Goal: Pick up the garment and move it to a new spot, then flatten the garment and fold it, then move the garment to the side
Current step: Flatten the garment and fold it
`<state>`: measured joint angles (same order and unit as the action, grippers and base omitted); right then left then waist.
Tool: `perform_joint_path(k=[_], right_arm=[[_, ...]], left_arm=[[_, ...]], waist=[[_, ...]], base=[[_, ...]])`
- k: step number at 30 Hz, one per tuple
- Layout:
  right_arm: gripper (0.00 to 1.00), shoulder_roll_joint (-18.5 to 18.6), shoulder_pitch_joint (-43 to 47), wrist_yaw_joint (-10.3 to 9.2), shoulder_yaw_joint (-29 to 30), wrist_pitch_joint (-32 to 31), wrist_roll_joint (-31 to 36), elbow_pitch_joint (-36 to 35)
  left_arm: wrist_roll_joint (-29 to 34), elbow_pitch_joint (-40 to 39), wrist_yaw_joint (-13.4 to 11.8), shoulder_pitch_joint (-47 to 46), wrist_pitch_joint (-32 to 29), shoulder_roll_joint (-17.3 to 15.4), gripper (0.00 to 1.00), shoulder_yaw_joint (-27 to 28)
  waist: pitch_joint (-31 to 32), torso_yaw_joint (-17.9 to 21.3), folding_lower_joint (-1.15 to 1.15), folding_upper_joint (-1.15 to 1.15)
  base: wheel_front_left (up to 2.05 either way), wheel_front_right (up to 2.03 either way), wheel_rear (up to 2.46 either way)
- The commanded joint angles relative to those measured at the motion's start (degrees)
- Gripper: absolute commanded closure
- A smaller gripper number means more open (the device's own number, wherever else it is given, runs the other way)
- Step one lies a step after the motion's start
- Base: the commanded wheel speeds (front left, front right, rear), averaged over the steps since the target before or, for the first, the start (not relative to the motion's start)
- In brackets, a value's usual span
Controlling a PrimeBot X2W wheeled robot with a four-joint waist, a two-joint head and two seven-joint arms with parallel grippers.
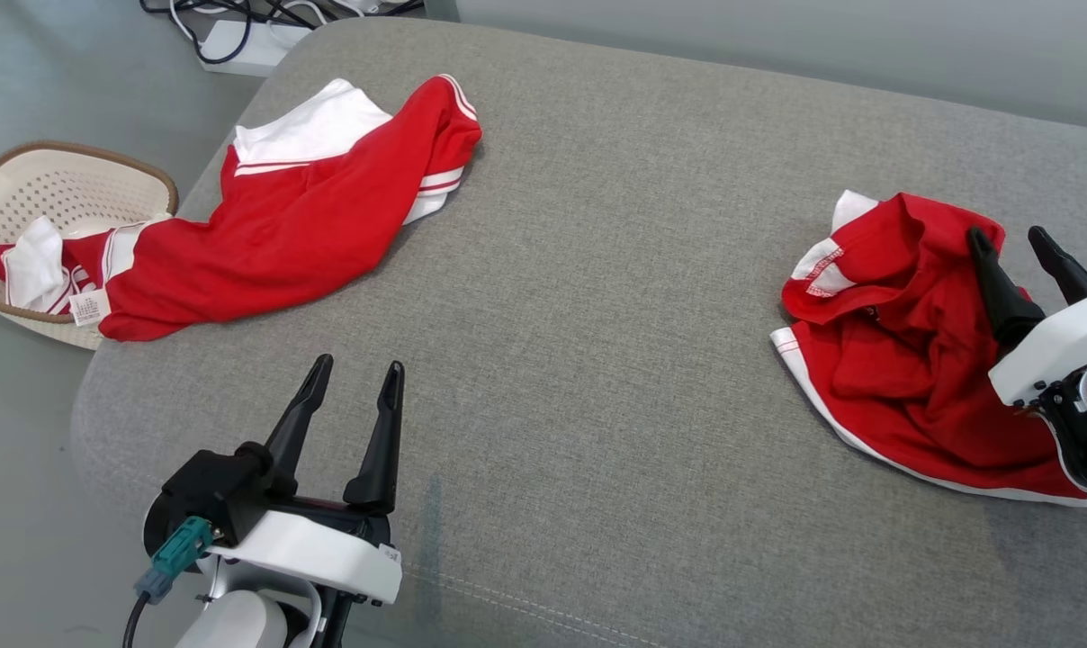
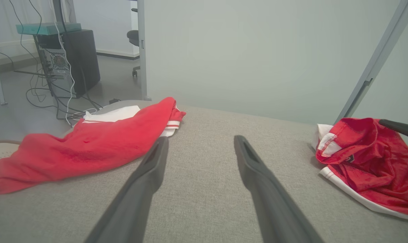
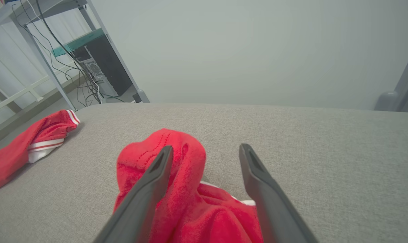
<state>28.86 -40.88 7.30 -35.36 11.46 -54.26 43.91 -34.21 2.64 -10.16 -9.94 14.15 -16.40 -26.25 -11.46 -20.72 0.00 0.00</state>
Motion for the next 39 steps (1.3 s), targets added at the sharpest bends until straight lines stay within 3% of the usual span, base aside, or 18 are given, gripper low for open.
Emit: perform_joint_path(k=[1, 7, 11, 16, 22, 33, 39], right_arm=[[0.0, 0.47, 0.12, 0.19, -0.7, 1.86, -0.11, -2.07], [0.0, 0.63, 2.75, 0.19, 1.28, 3.41, 1.67, -6.6], [0.0, 0.27, 7.98, 0.19, 10.79, 3.5, 6.84, -14.91], [0.0, -3.55, 19.57, 0.19, 22.26, 3.52, 14.93, -24.65], [0.0, -8.84, 31.09, 0.19, 30.35, 3.52, 24.96, -31.02], [0.0, -18.76, 45.58, 0.19, 37.3, -0.57, 37.02, -39.64], [0.0, -21.61, 49.43, 0.19, 36.61, -2.59, 40.01, -43.55]], left_arm=[[0.64, -1.19, -0.19, -2.61, 0.07, -2.05, 0.0, 2.43], [0.83, -1.96, -0.78, -2.07, -0.75, -3.51, 0.0, 2.88], [1.05, -3.01, -1.35, -1.36, -1.55, -4.81, 0.0, 3.2], [0.84, -4.52, -2.57, 0.16, -2.54, -6.55, 0.0, 4.35], [0.13, -6.09, -4.58, 2.88, -3.72, -8.86, 0.0, 6.59], [-0.04, -8.73, -6.45, 7.58, -5.8, -11.87, 0.0, 7.49], [-0.62, -9.39, -7.37, 9.76, -6.23, -13.01, 0.0, 8.52]], waist=[[0.53, 1.05, 0.0, 0.0], [1.67, 3.84, 0.0, 0.0], [2.74, 6.64, 0.0, 0.0], [4.26, 10.67, 0.0, 0.0], [6.35, 15.09, 0.0, 0.0], [9.13, 19.92, 0.0, 0.0], [9.95, 22.1, 0.0, 0.0]], base=[[0.0, 0.0, 0.0], [0.0, 0.0, 0.0], [0.0, 0.0, 0.0], [0.0, 0.0, 0.0], [0.0, 0.0, 0.0], [0.0, 0.0, 0.0], [0.0, 0.0, 0.0]])
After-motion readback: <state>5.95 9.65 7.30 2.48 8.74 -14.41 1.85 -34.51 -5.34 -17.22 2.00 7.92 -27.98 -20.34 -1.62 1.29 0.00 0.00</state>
